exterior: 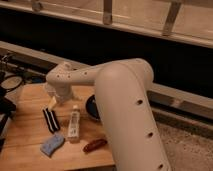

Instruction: Stand the bottle upright

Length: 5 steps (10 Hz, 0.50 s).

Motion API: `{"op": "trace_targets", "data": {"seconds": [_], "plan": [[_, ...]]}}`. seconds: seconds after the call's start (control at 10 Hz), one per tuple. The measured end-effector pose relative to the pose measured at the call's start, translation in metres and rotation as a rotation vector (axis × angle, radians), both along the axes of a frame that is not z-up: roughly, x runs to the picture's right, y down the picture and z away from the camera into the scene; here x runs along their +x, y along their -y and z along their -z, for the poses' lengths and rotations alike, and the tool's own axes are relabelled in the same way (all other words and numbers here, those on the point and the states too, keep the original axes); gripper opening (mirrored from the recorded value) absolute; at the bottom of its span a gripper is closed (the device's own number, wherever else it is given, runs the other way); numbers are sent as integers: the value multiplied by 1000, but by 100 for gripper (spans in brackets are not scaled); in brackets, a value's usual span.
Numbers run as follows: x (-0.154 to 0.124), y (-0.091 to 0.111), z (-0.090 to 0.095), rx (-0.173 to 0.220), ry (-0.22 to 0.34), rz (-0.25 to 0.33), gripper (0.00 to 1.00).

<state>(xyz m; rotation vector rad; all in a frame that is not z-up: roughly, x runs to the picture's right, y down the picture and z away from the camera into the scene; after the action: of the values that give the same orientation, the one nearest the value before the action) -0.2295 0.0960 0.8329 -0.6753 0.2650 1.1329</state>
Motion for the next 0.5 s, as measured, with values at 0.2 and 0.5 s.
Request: {"op": "trace_targets", "data": {"seconds": [0.2, 0.5], "plan": [[-8, -8, -3, -19, 8, 8, 100], [-7, -14, -13, -66, 23, 3, 100]]}}
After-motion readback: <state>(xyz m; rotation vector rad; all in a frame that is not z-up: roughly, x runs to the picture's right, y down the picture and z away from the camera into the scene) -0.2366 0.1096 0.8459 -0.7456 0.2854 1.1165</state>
